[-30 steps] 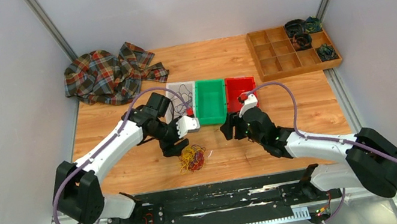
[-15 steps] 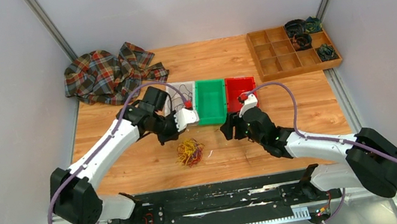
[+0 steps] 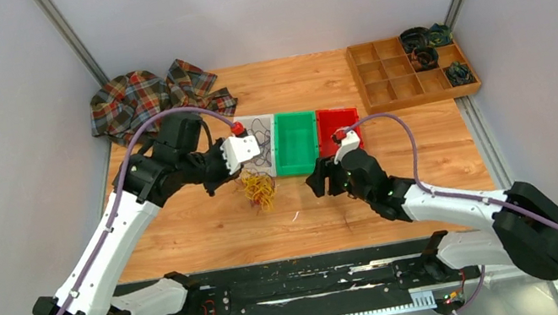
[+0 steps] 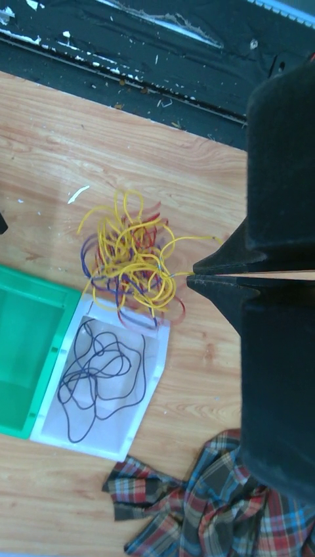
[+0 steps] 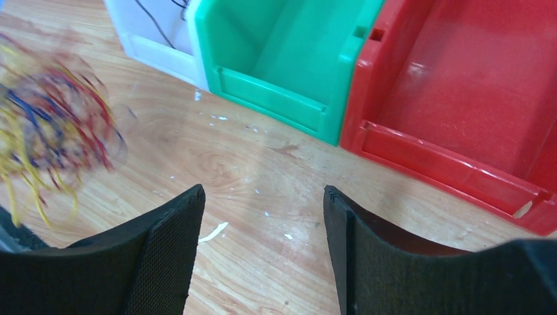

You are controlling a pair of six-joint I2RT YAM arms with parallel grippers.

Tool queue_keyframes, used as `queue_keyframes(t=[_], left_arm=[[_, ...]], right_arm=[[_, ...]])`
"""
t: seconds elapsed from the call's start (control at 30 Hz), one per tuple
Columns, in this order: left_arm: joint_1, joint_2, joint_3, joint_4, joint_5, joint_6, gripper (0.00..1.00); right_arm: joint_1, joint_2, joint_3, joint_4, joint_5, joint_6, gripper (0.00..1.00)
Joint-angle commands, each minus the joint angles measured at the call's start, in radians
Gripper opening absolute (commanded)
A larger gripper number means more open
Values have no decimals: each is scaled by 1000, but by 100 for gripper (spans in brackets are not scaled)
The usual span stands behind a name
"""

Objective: Untangle the cables

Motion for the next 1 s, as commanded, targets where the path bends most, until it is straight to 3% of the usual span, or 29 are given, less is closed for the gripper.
queue_keyframes(t=[0.0, 0.37, 0.97], left_arm=[[-6, 1, 5, -28, 13, -60, 0], [-6, -13, 24, -28, 97, -263, 0], [-6, -21, 117, -28, 216, -393, 0]], right_arm=[[65, -83, 88, -34, 6, -34, 68], [317, -64, 329, -44, 70, -200, 70], [337, 46, 404, 52, 54, -203, 70]])
